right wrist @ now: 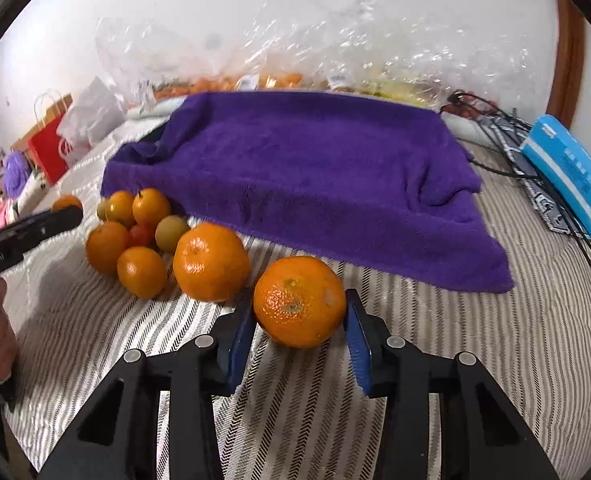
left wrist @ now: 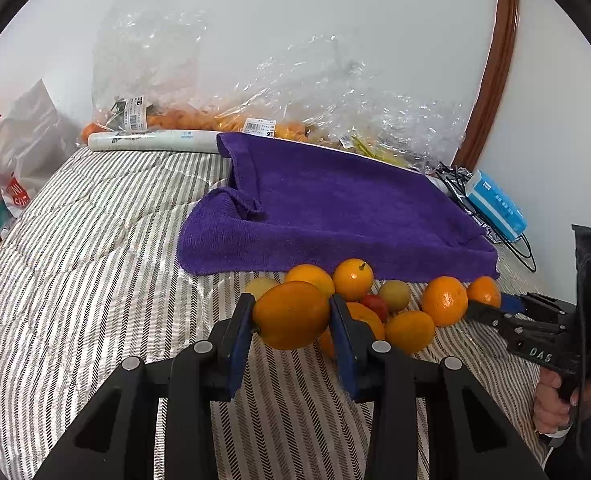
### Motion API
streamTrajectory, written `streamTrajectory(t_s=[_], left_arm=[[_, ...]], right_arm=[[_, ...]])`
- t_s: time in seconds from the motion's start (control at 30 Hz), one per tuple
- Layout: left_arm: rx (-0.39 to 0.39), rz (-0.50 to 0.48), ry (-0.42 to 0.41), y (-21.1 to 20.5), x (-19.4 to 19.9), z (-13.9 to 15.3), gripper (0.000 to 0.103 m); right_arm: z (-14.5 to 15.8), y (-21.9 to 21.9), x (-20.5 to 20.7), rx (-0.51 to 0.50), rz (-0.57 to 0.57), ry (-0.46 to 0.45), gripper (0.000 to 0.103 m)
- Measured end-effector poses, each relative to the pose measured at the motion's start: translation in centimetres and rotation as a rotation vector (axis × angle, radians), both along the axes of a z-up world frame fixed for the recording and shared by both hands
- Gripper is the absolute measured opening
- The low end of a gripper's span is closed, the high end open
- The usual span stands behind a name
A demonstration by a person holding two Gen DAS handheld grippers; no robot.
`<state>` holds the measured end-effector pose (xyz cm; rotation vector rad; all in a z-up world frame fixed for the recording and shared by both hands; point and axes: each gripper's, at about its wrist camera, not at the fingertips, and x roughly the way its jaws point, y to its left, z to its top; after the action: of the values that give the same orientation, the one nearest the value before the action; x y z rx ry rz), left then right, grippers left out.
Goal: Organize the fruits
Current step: 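Lift both held oranges and carry them over the purple towel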
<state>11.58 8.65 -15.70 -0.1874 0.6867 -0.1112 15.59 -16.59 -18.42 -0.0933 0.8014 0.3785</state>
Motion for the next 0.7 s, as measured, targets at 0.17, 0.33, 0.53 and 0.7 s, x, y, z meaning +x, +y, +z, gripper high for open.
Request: streamTrajectory(t_s=[0.17, 0.33, 0.53, 0.7], left_arm=[[0.004, 0.006, -0.019, -0.1, -0.3, 0.2, 0.035], [0.012, 0.039, -0.024, 0.1, -0.1, 0.6, 0.035], [-0.031, 0.051, -0.045, -0.3, 1.1, 2.7, 0.035], [-0.024, 0.058, -0.081, -1.1, 4.4, 5.2, 0.035]], right_arm=[[1.1, -0.9, -0.9, 0.064, -0.011, -0.070, 0.042], [2.4, -0.7, -1.0, 0.058, -0.022, -0.109, 0.042], [5.4, 0.3, -0.4, 0.035, 0.011, -0.174, 0.042], [7.6, 1.2, 1.4, 0.027, 0.021, -0.228, 0.042]])
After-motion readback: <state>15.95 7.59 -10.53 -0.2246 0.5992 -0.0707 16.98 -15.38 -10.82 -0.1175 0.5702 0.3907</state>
